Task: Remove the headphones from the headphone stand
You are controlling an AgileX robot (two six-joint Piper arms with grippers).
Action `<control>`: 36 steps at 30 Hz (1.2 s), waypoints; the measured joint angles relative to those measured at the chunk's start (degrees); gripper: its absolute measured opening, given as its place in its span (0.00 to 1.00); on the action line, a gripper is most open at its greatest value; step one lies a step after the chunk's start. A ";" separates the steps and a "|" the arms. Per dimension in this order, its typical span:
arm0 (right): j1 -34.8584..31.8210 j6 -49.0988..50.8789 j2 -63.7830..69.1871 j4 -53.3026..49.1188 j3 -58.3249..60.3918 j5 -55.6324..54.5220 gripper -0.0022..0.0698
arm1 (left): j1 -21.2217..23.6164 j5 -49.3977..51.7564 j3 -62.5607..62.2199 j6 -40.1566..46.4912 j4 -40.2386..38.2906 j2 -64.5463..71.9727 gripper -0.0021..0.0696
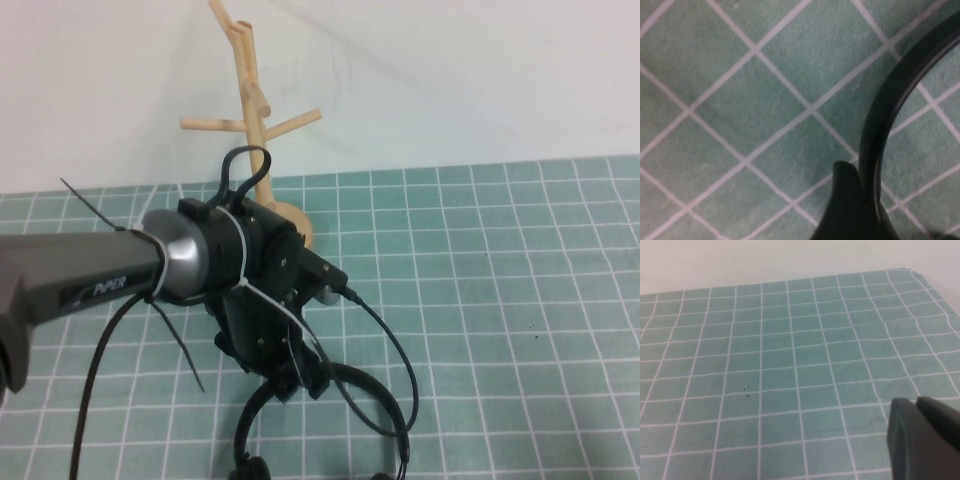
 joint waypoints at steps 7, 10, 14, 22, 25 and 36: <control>0.00 0.00 0.00 0.00 0.00 0.00 0.02 | 0.00 1.62 -1.54 -0.23 0.31 -4.59 0.12; 0.00 0.00 0.00 0.00 0.00 0.00 0.02 | 0.00 1.10 -1.06 -0.57 0.14 -10.44 0.05; 0.00 0.00 0.00 0.00 0.00 0.00 0.02 | 0.00 -4.46 4.60 -0.96 -3.24 -20.98 0.03; 0.00 0.00 0.00 0.00 0.00 0.00 0.02 | 0.00 -18.52 20.23 -1.09 -7.25 -38.96 0.03; 0.00 0.00 0.00 0.00 0.00 0.00 0.02 | 0.00 -17.67 22.05 -1.09 -7.39 -41.15 0.03; 0.00 0.00 0.00 0.00 0.00 0.00 0.02 | 0.00 -25.76 24.83 -0.78 -6.82 -42.05 0.03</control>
